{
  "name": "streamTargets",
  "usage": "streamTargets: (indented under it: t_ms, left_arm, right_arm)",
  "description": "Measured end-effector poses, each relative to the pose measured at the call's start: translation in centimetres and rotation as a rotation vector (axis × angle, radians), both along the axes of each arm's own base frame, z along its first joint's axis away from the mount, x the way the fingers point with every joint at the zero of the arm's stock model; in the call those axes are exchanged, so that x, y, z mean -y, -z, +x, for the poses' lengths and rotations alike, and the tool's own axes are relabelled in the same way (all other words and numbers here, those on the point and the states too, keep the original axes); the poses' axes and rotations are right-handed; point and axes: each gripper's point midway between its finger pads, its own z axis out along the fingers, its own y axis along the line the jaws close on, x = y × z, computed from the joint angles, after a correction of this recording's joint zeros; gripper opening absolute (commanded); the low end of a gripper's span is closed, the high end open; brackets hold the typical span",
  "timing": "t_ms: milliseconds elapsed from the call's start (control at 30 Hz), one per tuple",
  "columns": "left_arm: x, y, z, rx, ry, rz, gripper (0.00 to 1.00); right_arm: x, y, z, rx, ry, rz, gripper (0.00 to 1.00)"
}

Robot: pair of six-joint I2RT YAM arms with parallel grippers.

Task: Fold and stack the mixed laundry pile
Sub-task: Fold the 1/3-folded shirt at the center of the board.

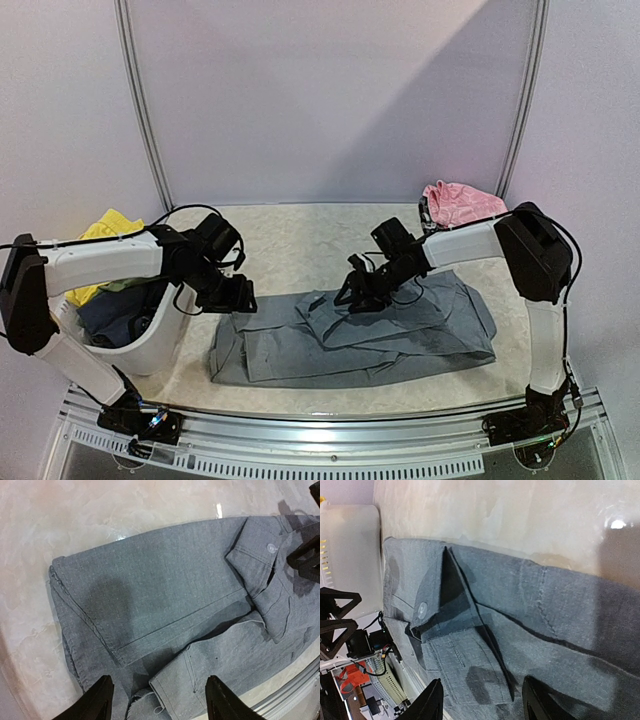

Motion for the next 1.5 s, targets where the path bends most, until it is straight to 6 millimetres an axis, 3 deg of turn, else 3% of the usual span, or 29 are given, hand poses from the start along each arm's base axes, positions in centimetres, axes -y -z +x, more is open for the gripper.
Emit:
streamTargets:
  t_ms: [467, 767, 900, 1033, 1133, 1300, 1400, 1500]
  left_arm:
    - [-0.1, 0.0, 0.0, 0.000, -0.001, 0.002, 0.63]
    - [-1.3, -1.8, -0.6, 0.048, -0.022, 0.001, 0.63]
    - [-2.3, -2.8, -1.2, 0.079, -0.045, 0.005, 0.63]
    - [-3.5, -3.1, -2.3, 0.090, -0.070, 0.007, 0.63]
    - [-4.3, -2.9, -3.3, 0.084, -0.083, 0.005, 0.63]
    - [-4.6, -1.8, -4.2, 0.050, -0.090, 0.003, 0.63]
    - [-4.5, -1.3, -4.7, 0.029, -0.090, -0.005, 0.63]
    - [-4.3, -1.4, -4.6, 0.028, -0.091, -0.017, 0.63]
  right_arm:
    - [-4.0, -1.4, -3.5, -0.096, -0.141, 0.116, 0.48]
    - [-10.3, -5.6, -3.4, -0.016, -0.255, 0.240, 0.48]
    - [-13.4, -6.1, -6.3, -0.026, -0.362, 0.307, 0.49]
    - [-15.2, -6.3, -9.3, -0.063, -0.443, 0.373, 0.49]
    - [-16.0, -7.0, -10.3, -0.075, -0.469, 0.411, 0.52]
    - [-16.2, -7.5, -8.1, -0.023, -0.406, 0.424, 0.66]
    - [-15.6, -6.7, -5.6, 0.015, -0.312, 0.326, 0.67]
    - [-15.5, -8.2, -3.4, 0.095, -0.276, 0.264, 0.68]
